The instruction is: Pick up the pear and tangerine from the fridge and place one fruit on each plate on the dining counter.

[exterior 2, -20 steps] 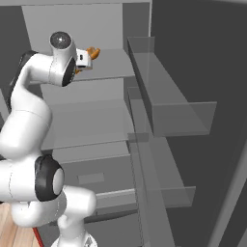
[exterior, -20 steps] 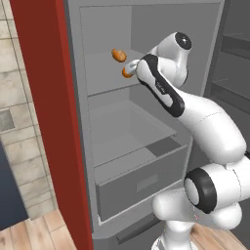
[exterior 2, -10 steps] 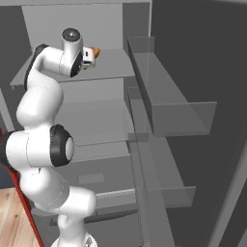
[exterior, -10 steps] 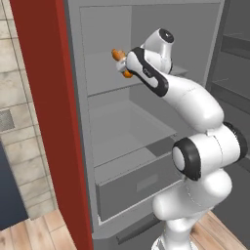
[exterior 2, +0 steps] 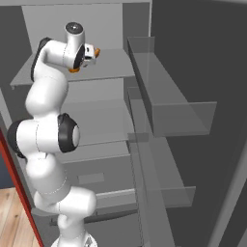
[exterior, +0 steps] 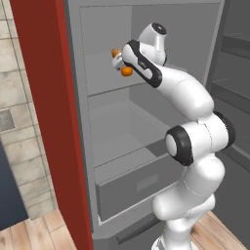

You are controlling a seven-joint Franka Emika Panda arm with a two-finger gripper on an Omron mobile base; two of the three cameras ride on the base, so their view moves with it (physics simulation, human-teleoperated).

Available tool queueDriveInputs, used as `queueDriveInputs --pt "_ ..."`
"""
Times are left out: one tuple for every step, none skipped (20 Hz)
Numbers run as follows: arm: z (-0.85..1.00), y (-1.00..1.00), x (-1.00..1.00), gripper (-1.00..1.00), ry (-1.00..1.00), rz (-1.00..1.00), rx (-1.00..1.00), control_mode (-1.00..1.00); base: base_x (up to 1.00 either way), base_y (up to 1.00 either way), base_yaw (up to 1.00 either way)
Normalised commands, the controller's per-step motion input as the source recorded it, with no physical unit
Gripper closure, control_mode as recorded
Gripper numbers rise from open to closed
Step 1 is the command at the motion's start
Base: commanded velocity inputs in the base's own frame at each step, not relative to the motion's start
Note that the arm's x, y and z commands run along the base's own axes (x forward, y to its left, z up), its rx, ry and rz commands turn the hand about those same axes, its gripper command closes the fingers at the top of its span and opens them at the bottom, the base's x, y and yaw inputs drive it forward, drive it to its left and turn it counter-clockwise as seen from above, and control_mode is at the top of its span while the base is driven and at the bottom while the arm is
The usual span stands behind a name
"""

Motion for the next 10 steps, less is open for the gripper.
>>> queueDriveInputs --pt "-0.06 0.0 -0.02 -1.0 0.0 0.0 -0.02 -1.0 0.0 0.0 0.0" --pt "-0.1 0.0 -0.08 -1.0 0.0 0.0 -0.02 -1.0 0.0 0.0 0.0" --pt "-0.11 -0.01 -0.09 -1.0 0.0 0.0 -0.02 -1.0 0.0 0.0 0.0" --pt "-0.14 -0.04 -0.14 -1.0 0.0 0.0 -0.01 -1.0 0.0 0.0 0.0" --pt "-0.17 -0.04 -0.22 -1.0 0.0 0.0 -0.02 -1.0 0.0 0.0 0.0" --pt "-0.22 -0.02 -0.24 -1.0 0.0 0.0 -0.03 -1.0 0.0 0.0 0.0" --pt "-0.21 0.0 -0.17 -1.0 0.0 0.0 -0.01 -1.0 0.0 0.0 0.0" --pt "-0.18 0.0 -0.21 -1.0 0.0 0.0 -0.01 -1.0 0.0 0.0 0.0" --pt "-0.18 0.0 -0.21 -1.0 -0.01 0.0 0.0 -1.0 0.0 0.0 0.0" --pt "-0.21 0.0 -0.21 -1.0 -0.02 0.0 0.0 -1.0 0.0 0.0 0.0"
